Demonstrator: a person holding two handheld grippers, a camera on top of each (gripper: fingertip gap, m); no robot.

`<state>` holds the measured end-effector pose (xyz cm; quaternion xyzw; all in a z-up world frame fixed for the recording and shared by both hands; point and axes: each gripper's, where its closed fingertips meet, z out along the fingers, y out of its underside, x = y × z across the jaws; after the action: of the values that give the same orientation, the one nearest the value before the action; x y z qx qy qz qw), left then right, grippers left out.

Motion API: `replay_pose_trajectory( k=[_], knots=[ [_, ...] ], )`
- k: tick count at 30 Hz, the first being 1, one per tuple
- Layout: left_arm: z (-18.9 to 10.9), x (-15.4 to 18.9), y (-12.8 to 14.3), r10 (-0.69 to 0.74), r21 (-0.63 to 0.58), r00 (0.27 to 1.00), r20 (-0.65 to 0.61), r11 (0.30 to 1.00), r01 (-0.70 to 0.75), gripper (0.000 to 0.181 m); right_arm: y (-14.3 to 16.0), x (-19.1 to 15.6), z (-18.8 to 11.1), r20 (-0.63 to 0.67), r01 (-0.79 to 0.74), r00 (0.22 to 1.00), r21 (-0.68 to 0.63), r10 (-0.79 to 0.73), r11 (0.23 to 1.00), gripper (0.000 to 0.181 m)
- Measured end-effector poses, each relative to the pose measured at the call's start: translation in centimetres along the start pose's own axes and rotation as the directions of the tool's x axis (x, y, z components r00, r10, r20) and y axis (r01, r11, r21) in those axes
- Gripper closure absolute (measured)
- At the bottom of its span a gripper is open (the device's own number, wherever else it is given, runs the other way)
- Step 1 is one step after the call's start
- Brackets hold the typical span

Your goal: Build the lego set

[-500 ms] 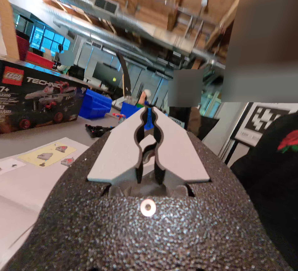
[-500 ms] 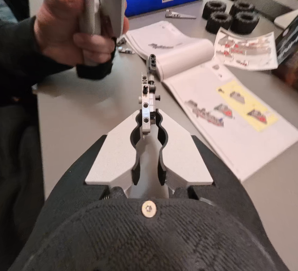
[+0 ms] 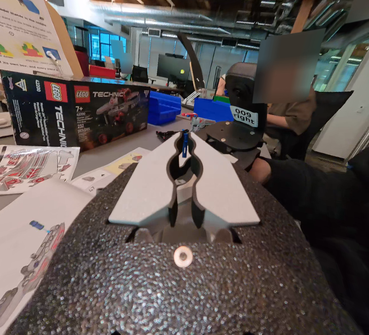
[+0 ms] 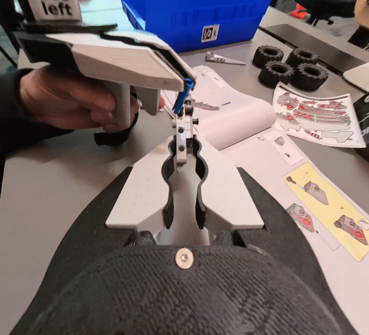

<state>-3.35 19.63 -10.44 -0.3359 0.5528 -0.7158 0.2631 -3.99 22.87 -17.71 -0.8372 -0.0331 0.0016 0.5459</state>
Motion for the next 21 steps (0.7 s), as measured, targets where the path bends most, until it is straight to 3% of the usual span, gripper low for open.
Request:
replay_pose_trajectory(
  k=[6,17,21],
  knots=[
    [0.2,-0.6,0.7,-0.024,-0.101,0.999,0.026,0.994,0.027,0.180,2.6,-0.7,0.1,0.054,0.008,0.999,-0.164,0.001,0.987,0.167],
    [-0.9,-1.3,2.9,-0.035,-0.235,0.993,0.113,0.970,0.061,0.180,3.5,-1.7,0.6,0.077,0.081,0.995,-0.188,-0.068,0.979,0.166],
    [-1.1,-1.1,2.9,-0.055,-0.222,0.992,0.111,0.972,0.079,0.180,3.2,-2.6,0.3,0.110,0.137,0.987,-0.157,-0.121,0.978,0.152]
  ],
)
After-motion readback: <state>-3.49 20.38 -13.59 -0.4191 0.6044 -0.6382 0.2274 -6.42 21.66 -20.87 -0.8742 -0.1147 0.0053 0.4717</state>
